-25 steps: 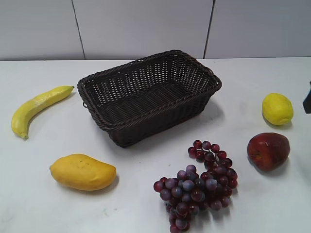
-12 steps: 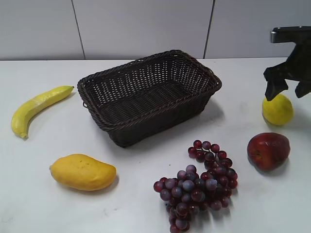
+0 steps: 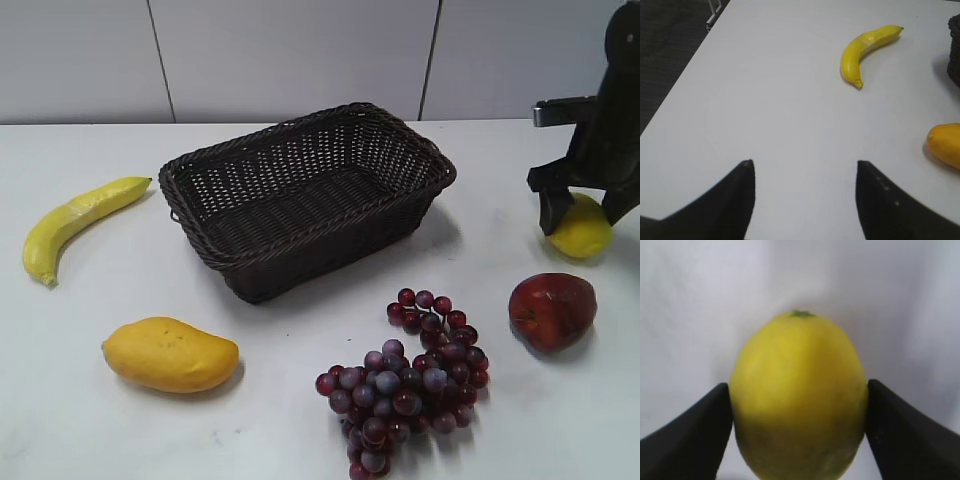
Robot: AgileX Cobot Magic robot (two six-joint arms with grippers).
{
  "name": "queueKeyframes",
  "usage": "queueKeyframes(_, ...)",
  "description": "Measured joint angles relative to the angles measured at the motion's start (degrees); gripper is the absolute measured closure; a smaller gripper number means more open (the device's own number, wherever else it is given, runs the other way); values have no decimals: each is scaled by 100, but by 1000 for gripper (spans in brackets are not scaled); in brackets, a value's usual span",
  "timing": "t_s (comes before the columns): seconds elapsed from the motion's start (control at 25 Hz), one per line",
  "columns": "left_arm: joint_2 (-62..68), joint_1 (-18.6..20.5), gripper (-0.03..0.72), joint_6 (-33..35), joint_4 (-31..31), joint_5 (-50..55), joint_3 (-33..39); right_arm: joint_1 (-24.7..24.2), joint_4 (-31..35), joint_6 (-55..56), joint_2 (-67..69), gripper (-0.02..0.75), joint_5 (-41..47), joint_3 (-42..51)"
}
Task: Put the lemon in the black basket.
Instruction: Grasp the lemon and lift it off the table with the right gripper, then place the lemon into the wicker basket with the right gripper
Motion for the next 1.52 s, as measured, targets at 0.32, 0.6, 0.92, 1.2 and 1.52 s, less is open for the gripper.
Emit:
queueKeyframes(0.32,0,0,216,0,0,0,0,0,101,4,26,186,85,-56)
queueKeyframes(0.6,0,0,216,0,0,0,0,86,228,-30,-233,186,567,-966)
queueKeyframes(0.92,0,0,216,0,0,0,0,1240,813,-395,-350,186,752,-2593)
queueKeyframes(1.2,0,0,216,0,0,0,0,2502,865,-455,-210,186,-5,-2642)
queueKeyframes(1.52,0,0,216,0,0,0,0,3213,1012,-457,513,186,-481,-2642)
